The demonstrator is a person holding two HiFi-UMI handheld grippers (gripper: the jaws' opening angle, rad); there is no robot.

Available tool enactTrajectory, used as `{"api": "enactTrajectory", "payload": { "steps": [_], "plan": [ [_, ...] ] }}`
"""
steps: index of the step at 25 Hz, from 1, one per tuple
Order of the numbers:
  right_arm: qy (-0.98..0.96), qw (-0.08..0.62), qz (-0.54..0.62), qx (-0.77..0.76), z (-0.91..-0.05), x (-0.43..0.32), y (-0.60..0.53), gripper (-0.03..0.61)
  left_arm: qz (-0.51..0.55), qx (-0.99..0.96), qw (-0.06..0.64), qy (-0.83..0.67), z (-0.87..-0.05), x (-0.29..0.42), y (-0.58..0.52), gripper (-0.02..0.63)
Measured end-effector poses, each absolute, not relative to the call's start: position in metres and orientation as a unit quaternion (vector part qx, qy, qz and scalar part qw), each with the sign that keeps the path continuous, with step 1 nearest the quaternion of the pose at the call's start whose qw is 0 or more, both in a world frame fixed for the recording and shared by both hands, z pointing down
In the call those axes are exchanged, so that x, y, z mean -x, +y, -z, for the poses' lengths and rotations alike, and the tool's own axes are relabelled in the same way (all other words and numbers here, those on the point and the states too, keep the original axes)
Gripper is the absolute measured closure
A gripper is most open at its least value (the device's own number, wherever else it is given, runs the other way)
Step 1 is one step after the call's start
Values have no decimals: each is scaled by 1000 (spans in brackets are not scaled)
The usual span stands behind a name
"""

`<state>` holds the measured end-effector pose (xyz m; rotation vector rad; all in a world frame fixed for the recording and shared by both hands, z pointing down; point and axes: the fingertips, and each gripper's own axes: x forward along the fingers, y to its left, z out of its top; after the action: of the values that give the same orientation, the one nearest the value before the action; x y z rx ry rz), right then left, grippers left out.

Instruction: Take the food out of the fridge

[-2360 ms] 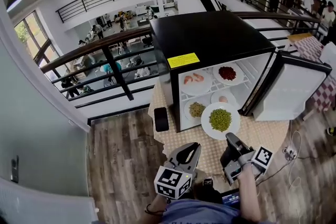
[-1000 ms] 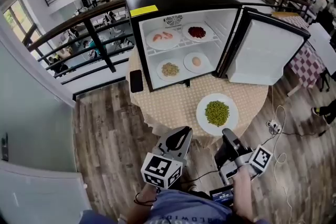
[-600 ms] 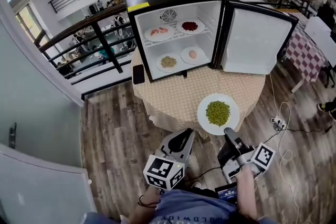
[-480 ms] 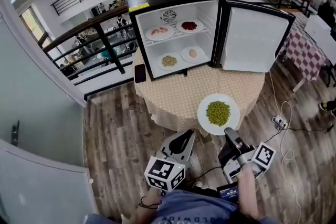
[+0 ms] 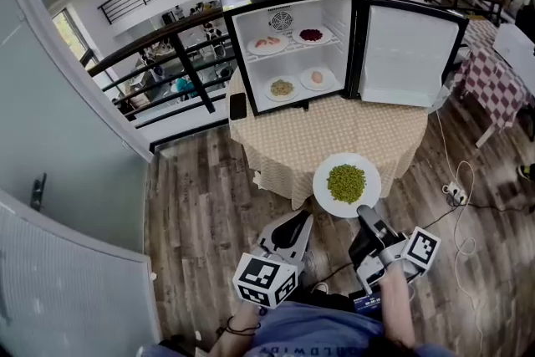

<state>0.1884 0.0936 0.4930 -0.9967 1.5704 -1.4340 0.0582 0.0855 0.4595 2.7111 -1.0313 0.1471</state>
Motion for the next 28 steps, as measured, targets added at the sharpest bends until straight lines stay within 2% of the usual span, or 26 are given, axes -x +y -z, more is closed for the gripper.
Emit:
{"api": "enactTrajectory", "payload": {
  "steps": [11, 28],
  "plan": [
    [627, 379, 569, 375, -496, -163, 118, 551, -60, -925, 115, -357, -468, -43, 113, 592],
    [625, 391, 563, 374, -482, -178, 118, 551, -64, -928, 104, -353, -457, -52, 111, 592]
  ]
}}
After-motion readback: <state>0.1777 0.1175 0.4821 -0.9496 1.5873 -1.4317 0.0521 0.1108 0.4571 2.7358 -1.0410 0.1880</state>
